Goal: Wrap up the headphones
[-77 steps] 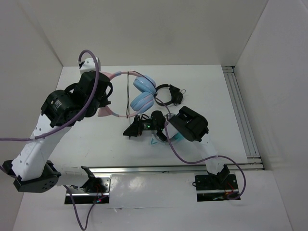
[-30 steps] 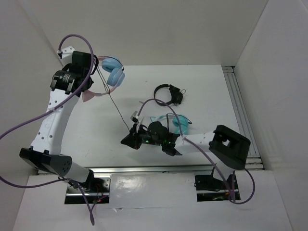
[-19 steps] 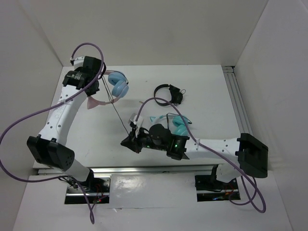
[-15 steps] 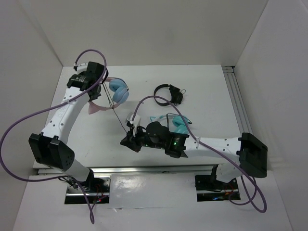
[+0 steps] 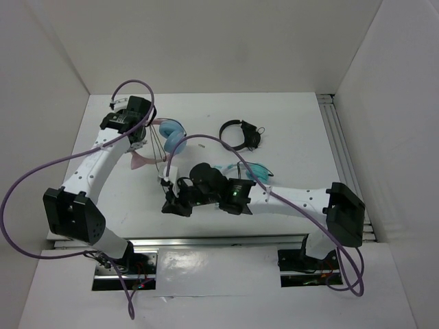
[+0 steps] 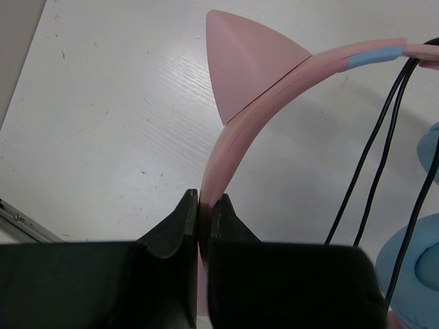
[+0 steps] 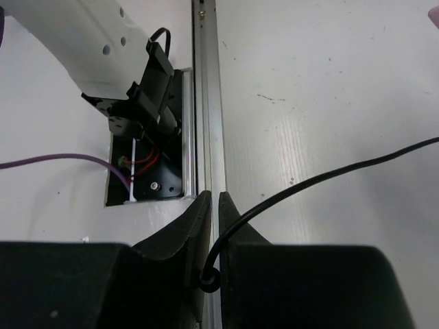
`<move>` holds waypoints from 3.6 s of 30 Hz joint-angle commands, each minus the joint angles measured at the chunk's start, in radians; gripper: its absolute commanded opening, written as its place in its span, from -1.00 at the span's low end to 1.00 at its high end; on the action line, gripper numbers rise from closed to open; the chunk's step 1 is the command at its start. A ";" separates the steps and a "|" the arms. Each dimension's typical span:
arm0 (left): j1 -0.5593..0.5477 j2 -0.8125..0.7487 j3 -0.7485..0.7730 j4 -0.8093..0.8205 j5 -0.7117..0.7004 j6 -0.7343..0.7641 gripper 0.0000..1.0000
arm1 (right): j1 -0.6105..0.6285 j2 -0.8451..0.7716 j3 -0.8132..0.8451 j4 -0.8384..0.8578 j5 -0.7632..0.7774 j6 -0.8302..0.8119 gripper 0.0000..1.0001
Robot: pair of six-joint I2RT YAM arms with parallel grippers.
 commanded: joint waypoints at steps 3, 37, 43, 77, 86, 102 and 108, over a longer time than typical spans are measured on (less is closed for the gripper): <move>0.011 -0.042 -0.010 0.102 -0.003 -0.026 -1.00 | -0.053 -0.069 0.099 -0.140 -0.175 -0.111 -1.00; -0.271 -0.310 -0.343 0.263 0.163 0.278 -1.00 | -0.142 -0.144 0.104 -0.130 0.643 -0.482 -1.00; -0.369 -0.416 -0.386 0.239 0.091 0.299 -1.00 | -0.182 -0.133 0.113 -0.130 0.667 -0.502 -1.00; -0.538 -0.553 -0.455 0.216 0.215 0.364 -1.00 | -0.422 0.029 0.204 -0.142 0.546 -0.553 -0.71; -0.538 -0.553 -0.446 0.227 0.302 0.402 -1.00 | -0.454 0.091 0.227 -0.142 0.537 -0.553 -0.50; -0.478 -0.482 -0.390 0.175 0.264 0.357 -1.00 | -0.509 0.123 0.237 -0.155 0.573 -0.531 -0.09; -0.400 -0.400 -0.361 0.118 0.273 0.347 -1.00 | -0.520 0.112 0.208 -0.138 0.563 -0.505 -0.07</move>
